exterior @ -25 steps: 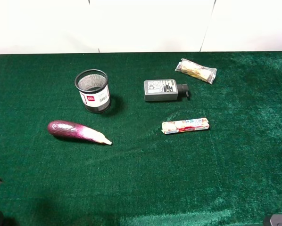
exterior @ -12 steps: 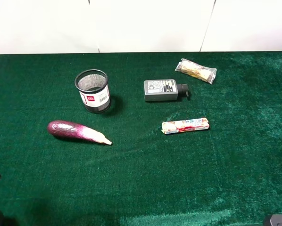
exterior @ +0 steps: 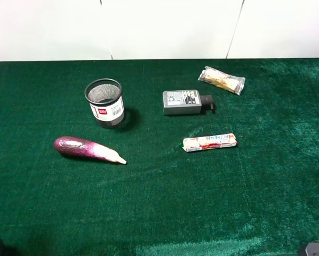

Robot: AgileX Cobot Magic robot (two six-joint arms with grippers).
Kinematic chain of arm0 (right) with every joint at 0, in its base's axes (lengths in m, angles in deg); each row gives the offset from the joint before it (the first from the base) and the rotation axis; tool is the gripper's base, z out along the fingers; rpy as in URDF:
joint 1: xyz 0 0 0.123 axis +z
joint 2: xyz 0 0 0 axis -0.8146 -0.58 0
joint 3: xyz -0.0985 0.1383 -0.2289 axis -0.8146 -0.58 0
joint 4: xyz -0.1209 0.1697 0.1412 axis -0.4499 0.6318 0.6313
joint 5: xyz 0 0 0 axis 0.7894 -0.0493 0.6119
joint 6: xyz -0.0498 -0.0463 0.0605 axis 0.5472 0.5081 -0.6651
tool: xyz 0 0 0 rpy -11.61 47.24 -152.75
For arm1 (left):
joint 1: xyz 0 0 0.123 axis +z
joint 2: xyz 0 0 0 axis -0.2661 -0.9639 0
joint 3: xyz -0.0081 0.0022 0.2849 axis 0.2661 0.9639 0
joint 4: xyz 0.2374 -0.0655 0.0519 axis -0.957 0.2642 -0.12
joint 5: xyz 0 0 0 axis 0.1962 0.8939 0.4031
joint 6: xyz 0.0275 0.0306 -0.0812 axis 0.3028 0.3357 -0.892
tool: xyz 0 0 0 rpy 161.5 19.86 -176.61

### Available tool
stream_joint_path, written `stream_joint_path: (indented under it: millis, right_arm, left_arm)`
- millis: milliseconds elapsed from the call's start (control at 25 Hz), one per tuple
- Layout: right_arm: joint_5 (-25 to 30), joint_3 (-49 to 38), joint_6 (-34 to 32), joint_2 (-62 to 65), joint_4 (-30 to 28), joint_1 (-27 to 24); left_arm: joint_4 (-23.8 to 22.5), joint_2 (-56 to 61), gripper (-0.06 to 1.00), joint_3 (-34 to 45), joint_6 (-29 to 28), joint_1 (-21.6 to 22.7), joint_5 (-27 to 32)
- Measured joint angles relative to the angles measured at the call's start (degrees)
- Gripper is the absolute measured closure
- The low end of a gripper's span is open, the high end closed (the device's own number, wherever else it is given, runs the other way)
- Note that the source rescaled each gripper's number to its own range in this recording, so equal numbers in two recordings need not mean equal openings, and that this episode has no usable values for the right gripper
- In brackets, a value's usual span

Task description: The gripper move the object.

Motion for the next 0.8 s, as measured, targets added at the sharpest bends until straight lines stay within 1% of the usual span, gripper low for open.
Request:
stream_joint_path:
  millis: [360, 600, 800]
  right_arm:
    - [0.0, 0.0, 0.0, 0.0, 0.0, 0.0]
    - [0.0, 0.0, 0.0, 0.0, 0.0, 0.0]
    - [0.0, 0.0, 0.0, 0.0, 0.1, 0.0]
  left_arm:
    - [0.2, 11.7, -0.06, 0.0, 4.0, 9.7, 0.2]
    - [0.8, 18.9, -0.06, 0.0, 5.6, 12.6, 0.4]
    - [0.9, 20.8, -0.06, 0.0, 6.2, 13.0, 0.5]
